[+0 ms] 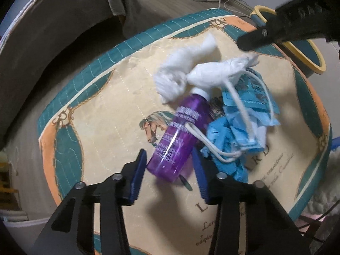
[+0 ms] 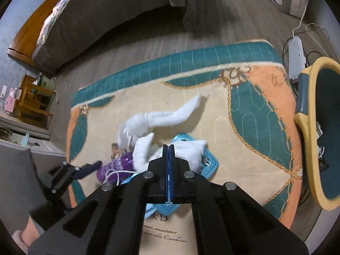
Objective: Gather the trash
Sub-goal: 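Grasp the white tissue with the right tool while the left tool grasps the purple spray bottle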
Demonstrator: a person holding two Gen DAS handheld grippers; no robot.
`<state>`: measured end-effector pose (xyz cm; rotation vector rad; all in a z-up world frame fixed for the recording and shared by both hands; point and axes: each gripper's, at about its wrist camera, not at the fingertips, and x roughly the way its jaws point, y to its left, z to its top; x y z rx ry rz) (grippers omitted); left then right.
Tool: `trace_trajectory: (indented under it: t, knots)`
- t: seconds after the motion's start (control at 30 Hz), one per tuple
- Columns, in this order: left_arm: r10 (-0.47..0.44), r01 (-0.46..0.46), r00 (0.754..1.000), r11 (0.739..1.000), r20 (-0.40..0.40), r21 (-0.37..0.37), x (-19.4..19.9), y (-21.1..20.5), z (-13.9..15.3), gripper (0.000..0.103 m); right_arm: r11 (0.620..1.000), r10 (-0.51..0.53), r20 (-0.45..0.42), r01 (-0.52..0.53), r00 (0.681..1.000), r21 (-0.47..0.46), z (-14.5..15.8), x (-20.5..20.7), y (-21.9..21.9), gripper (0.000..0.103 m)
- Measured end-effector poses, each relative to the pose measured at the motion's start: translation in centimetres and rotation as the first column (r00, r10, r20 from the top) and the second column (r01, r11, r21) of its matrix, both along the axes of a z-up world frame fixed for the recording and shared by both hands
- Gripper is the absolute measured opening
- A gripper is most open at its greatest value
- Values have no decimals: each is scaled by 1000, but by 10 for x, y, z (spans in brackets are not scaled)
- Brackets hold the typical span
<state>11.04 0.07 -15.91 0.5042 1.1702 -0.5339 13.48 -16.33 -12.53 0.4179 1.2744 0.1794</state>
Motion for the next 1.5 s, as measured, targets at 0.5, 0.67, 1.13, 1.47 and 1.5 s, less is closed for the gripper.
trace_trajectory:
  t: [0.5,0.67,1.13,1.47,1.5]
  knots:
    - [199,-199,979,980,-45,-6,-14,61,8,37,994,37,41,-33,998,-104,11,-3,16,1]
    - [174,-174,985,985,-10,-7,-17,55,9,59,988,73,41,-67,997,-139,8,3,28,5]
    - [209,-208,978,976,6,-60,11,56,-4,61,980,117,54,-106,992,-171,-9,30,45,60]
    - [194,-193,981,977,-7,-84,27,48,-17,35,970,174,16,-169,985,-174,-30,42,72,60]
    - [190,-190,982,978,-5,-87,28,47,-17,34,970,175,4,-172,985,-174,-34,42,73,59]
